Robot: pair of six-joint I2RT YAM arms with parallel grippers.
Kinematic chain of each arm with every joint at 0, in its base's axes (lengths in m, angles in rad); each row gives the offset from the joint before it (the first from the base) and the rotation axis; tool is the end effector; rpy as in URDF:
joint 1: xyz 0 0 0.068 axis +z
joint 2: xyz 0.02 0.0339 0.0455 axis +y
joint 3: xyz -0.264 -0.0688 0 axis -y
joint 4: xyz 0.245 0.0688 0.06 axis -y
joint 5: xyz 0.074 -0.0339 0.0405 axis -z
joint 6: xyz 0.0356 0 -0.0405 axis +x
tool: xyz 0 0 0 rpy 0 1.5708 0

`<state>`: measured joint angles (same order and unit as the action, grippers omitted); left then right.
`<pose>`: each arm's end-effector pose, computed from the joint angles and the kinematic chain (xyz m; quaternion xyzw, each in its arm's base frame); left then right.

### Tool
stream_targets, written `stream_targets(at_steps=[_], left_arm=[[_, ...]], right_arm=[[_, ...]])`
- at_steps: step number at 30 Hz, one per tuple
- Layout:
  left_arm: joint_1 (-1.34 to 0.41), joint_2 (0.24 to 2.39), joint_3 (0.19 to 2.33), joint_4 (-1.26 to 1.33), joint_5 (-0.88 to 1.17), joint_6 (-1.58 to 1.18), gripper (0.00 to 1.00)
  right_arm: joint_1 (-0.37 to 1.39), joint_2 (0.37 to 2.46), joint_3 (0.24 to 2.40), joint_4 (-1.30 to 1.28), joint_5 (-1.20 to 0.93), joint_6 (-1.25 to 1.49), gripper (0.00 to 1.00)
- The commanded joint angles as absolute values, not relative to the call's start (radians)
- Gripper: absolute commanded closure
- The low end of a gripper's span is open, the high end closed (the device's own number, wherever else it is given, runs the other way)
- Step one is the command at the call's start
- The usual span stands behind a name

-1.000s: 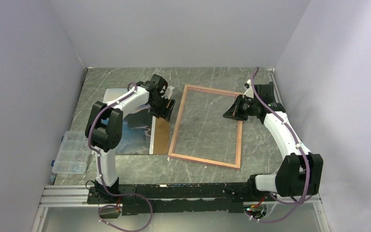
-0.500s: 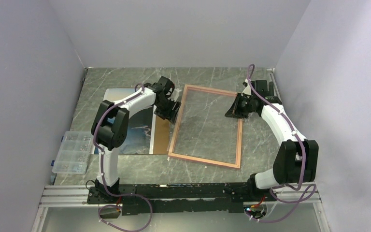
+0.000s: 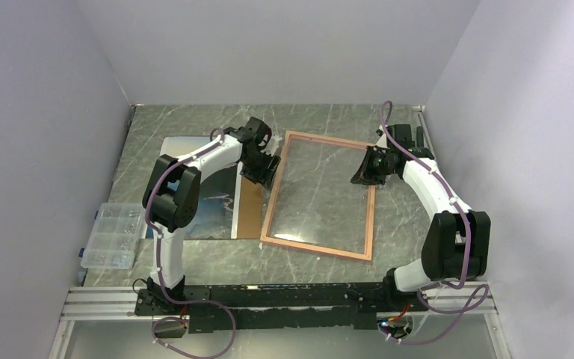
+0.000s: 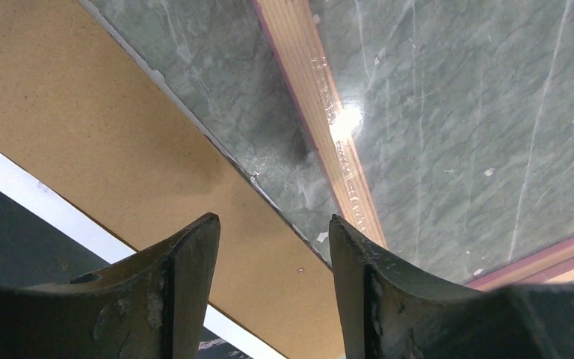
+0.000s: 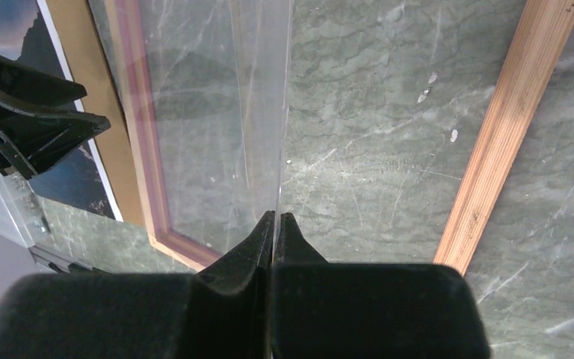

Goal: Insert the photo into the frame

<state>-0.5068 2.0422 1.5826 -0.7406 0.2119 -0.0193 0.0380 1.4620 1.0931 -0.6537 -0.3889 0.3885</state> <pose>0.3684 -0.2131 0.1924 0.2548 0.9438 -0.1480 0.1499 0.2965 0.0248 0.2523 0.1132 0.9392 0.2380 0.2202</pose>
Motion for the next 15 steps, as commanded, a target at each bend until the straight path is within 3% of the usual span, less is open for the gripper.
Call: stream_targets(at_steps=[1, 15], left_arm=[[-0.517, 2.054, 1.624, -0.727, 0.207, -0.012, 0.39], [-0.526, 2.050, 1.612, -0.723, 0.199, 0.029, 0.41]], right_arm=[[0.032, 1.462, 1.121, -0.664, -0.331, 0.384, 1.00], [0.031, 1.463, 1.091, -0.632, -0.334, 0.407, 1.00]])
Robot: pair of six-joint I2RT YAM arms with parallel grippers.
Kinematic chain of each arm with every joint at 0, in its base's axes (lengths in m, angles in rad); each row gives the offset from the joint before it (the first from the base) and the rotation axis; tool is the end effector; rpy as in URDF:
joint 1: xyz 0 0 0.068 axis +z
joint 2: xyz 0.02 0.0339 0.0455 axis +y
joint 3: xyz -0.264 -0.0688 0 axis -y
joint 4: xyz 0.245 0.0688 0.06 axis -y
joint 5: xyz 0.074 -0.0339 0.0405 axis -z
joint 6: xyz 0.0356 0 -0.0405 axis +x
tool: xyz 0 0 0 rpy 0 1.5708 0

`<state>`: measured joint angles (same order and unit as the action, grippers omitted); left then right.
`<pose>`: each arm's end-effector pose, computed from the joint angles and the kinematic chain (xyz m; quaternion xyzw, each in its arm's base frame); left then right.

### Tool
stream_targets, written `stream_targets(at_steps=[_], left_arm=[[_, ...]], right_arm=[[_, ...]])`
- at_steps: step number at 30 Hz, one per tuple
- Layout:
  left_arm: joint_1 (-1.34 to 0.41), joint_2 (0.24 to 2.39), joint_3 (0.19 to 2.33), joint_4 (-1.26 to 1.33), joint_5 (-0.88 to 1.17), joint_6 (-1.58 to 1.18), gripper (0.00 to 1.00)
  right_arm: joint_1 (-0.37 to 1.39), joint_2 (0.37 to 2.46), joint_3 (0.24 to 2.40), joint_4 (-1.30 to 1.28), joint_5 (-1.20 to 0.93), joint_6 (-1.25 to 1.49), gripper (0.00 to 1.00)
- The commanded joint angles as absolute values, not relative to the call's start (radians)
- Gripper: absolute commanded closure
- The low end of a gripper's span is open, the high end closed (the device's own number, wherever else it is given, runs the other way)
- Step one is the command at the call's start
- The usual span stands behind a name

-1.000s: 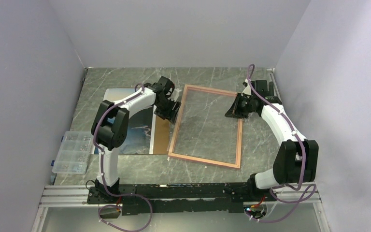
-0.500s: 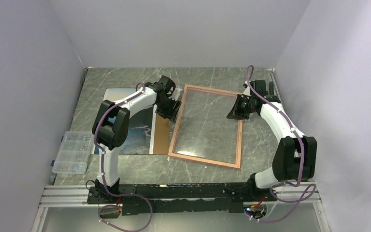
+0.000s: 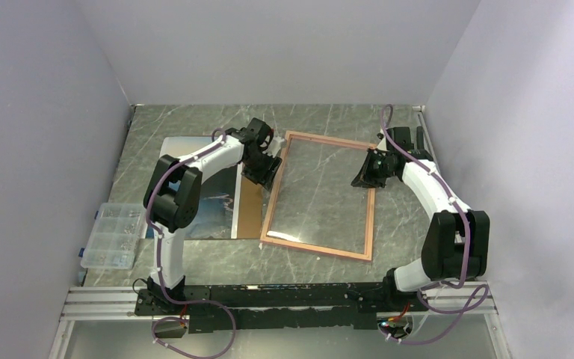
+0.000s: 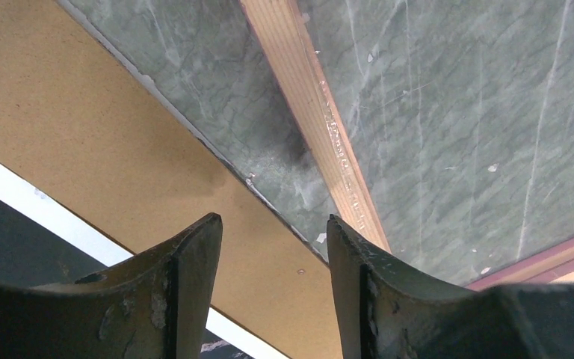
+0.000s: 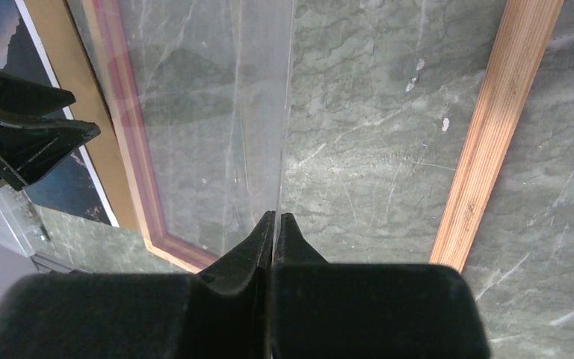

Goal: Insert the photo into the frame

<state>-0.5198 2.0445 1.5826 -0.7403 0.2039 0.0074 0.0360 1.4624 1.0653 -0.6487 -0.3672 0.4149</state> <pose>0.3659 -0.2177 0.1914 0.2728 0.9393 -0.1430 0.1510 0.2937 0.0234 0.2437 0.1323 0.9414 0.2289 0.2093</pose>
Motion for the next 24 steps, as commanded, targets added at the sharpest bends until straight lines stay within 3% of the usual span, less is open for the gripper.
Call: stream_targets(at_steps=[1, 24], left_arm=[[-0.526, 2.054, 1.614, -0.724, 0.199, 0.029, 0.42], [-0.532, 2.072, 1.624, -0.725, 0.215, 0.032, 0.50]], right_arm=[[0.032, 1.465, 1.103, -0.636, -0.333, 0.406, 1.00], [0.030, 1.537, 1.219, -0.714, -0.397, 0.352, 1.00]])
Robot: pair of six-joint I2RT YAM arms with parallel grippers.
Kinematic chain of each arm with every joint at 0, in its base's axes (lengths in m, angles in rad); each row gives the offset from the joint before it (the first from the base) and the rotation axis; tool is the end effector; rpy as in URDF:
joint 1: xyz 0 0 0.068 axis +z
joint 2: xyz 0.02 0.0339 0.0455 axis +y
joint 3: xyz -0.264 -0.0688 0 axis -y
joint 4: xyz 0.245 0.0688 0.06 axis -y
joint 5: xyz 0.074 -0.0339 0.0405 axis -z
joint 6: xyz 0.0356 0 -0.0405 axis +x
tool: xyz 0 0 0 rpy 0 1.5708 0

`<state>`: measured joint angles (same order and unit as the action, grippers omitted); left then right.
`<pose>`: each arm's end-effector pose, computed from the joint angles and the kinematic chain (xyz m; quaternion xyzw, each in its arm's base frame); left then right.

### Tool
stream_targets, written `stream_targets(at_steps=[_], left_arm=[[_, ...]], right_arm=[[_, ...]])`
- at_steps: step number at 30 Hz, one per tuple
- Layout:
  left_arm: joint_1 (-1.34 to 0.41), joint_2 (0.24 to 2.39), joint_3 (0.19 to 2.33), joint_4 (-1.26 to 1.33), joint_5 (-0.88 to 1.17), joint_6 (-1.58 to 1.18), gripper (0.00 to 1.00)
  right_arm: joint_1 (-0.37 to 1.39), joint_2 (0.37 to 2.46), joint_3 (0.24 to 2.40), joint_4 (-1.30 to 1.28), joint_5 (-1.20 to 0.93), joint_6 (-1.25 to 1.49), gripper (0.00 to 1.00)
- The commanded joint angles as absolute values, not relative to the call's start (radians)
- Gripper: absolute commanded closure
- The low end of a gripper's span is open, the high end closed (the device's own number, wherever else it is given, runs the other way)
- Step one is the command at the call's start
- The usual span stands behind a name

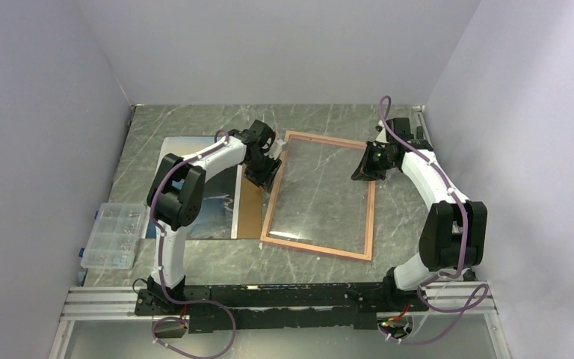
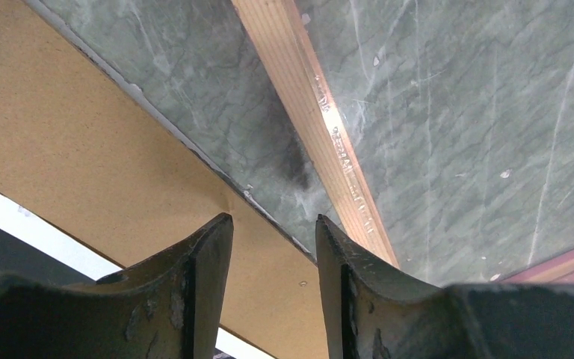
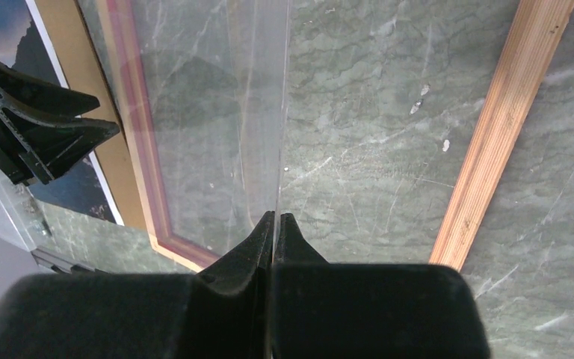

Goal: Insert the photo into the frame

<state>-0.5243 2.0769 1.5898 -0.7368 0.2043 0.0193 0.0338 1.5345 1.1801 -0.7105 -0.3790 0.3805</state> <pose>0.3683 -0.2213 0.1804 0.2800 0.9392 -0.1401 0.1411 0.3123 0.0237 0.2549 0.1176 0.9447 0.2290 0.2030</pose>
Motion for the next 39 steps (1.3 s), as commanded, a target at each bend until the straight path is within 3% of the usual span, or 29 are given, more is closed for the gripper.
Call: stream_targets(at_steps=[1, 23, 39], left_arm=[[-0.533, 2.070, 1.620, -0.724, 0.218, 0.032, 0.50], [-0.551, 2.064, 1.601, -0.714, 0.214, 0.034, 0.52], [-0.556, 2.067, 1.585, -0.709, 0.221, 0.034, 0.55]], right_arm=[[0.030, 1.532, 1.213, -0.717, -0.399, 0.350, 1.00], [0.027, 1.491, 1.233, -0.809, -0.350, 0.289, 1.00], [0.027, 1.353, 1.154, -0.613, -0.441, 0.334, 1.00]])
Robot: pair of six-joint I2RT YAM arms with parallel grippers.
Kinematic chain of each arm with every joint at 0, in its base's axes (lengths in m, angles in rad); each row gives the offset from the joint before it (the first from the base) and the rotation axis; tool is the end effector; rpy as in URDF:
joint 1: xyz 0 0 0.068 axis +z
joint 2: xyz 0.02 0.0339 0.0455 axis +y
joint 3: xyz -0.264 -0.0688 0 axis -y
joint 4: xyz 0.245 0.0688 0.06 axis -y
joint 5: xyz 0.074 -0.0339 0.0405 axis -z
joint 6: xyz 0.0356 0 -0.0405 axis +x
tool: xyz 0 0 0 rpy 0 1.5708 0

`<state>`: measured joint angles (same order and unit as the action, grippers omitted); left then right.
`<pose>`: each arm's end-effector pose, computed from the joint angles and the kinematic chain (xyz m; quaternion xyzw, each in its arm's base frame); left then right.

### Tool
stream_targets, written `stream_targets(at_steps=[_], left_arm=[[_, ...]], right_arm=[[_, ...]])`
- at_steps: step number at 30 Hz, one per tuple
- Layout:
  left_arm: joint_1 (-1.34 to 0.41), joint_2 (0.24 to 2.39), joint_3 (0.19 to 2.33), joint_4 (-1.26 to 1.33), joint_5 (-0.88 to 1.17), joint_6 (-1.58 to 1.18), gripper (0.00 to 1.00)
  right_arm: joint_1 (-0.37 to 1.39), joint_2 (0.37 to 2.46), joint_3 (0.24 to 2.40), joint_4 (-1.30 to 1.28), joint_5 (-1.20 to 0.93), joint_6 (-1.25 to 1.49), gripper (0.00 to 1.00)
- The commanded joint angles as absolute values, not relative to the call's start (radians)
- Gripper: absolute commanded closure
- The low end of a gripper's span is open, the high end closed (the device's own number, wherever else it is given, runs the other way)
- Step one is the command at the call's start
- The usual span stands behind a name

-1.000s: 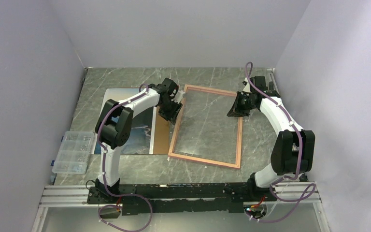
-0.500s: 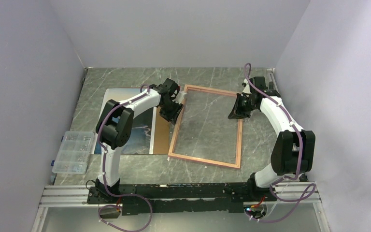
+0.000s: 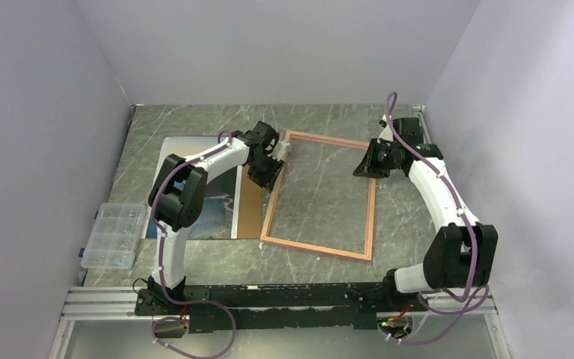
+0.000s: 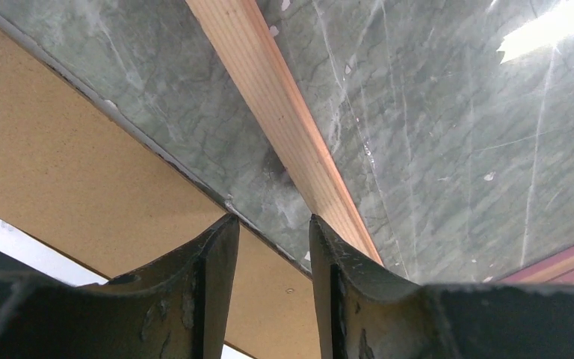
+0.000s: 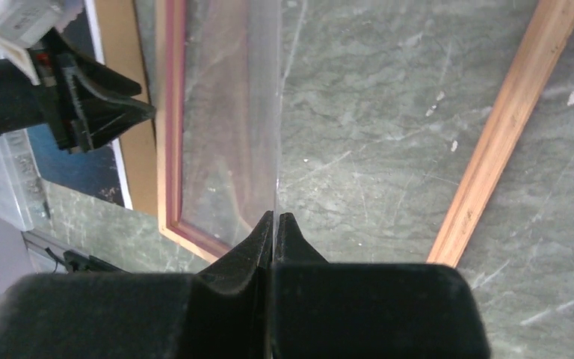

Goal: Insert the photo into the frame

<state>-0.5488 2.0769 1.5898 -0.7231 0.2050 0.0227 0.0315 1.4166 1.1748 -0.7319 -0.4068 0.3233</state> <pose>0.3639 -0.2310 0.1809 0.2935 0.9338 -0.1436 0.1461 0.2911 0.0233 0.2857 0.0773 0.9348 0.2409 0.2495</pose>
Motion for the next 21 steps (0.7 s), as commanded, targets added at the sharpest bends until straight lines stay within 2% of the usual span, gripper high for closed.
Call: stream_targets(at_steps=[1, 11, 21], left_arm=[[-0.557, 2.068, 1.582, -0.710, 0.222, 0.033, 0.55], [-0.555, 2.048, 1.524, -0.702, 0.300, -0.035, 0.64], [-0.548, 2.032, 1.479, -0.667, 0.355, -0.076, 0.73]], right_arm=[[0.026, 1.338, 1.141, -0.594, -0.455, 0.345, 1.00], [0.026, 1.265, 1.029, -0.415, -0.638, 0.523, 1.00], [0.024, 1.200, 0.964, -0.270, -0.715, 0.697, 1.00]])
